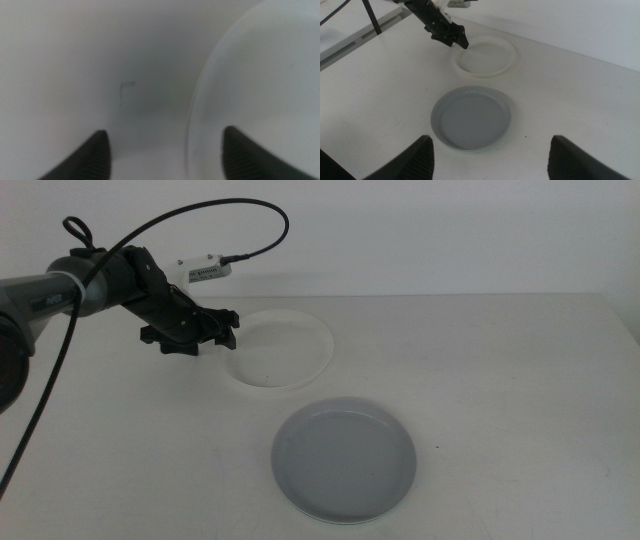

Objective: Stack the three bowls on top of each other.

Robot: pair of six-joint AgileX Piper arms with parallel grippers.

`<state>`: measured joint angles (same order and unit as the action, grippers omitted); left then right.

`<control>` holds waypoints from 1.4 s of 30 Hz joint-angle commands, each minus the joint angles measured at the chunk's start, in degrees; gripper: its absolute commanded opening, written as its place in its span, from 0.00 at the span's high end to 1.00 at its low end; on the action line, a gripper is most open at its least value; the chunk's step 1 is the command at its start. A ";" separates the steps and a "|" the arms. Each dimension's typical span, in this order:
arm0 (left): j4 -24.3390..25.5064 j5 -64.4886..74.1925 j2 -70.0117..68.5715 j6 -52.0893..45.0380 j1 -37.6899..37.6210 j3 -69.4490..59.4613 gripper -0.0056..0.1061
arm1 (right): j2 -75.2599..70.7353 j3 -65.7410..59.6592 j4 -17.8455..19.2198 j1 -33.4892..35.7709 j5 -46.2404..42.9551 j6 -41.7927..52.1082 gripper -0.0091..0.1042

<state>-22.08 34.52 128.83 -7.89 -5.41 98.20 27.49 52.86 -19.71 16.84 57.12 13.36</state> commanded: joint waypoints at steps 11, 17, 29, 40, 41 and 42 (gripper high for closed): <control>-6.08 -2.81 -1.31 0.04 -0.26 1.70 0.95 | 0.53 1.10 -0.43 -0.36 -4.06 0.22 0.41; -5.53 1.74 -8.41 -2.47 -0.26 1.64 0.95 | 0.53 1.10 -0.43 -0.36 -4.06 0.22 0.41; -6.07 0.40 -34.08 -3.77 -6.40 -18.22 0.95 | 0.53 1.10 -0.43 -0.36 -4.06 0.22 0.41; -6.49 -8.91 -39.13 -1.80 -18.09 -36.98 0.95 | 0.58 1.10 -0.43 -0.36 -4.07 0.22 0.41; -6.71 -10.50 -39.13 -1.80 -19.00 -38.52 0.95 | 0.58 1.10 -0.43 -0.36 -4.07 0.22 0.41; -7.00 -12.38 -39.13 -1.80 -19.85 -39.91 0.95 | 0.58 1.10 -0.43 -0.36 -4.07 0.22 0.41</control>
<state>-26.96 27.52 92.29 -10.71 -24.08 58.31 27.49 52.86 -19.71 16.84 57.12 13.36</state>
